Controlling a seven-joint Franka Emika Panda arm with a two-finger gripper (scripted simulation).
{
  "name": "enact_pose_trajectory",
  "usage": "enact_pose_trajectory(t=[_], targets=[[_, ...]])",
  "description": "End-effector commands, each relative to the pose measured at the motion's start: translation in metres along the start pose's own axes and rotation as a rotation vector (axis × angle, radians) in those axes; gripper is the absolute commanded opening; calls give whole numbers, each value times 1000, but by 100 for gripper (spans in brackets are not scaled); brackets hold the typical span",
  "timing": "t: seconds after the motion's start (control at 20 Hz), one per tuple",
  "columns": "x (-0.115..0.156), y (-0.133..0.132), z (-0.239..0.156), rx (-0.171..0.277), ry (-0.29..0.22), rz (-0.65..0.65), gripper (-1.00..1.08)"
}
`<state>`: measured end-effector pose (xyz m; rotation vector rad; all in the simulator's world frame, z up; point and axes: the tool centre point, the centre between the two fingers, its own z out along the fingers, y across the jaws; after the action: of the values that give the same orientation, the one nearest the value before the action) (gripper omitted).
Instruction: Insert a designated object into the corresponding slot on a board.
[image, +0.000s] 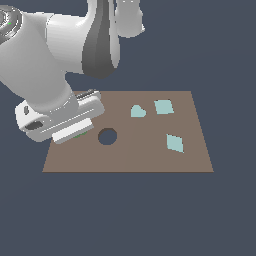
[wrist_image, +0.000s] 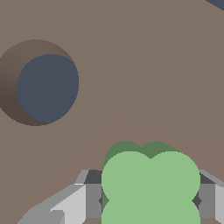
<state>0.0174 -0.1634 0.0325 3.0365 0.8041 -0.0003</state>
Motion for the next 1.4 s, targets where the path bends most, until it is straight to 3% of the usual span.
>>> enact_pose_trajectory(t=[0.0,0.7,1.35], targets=[[-9,-6,-1,0,0,60,-100],[-58,-57,-6,0,1,432,-100],[-66,-77,-8,0,0,541,-100]])
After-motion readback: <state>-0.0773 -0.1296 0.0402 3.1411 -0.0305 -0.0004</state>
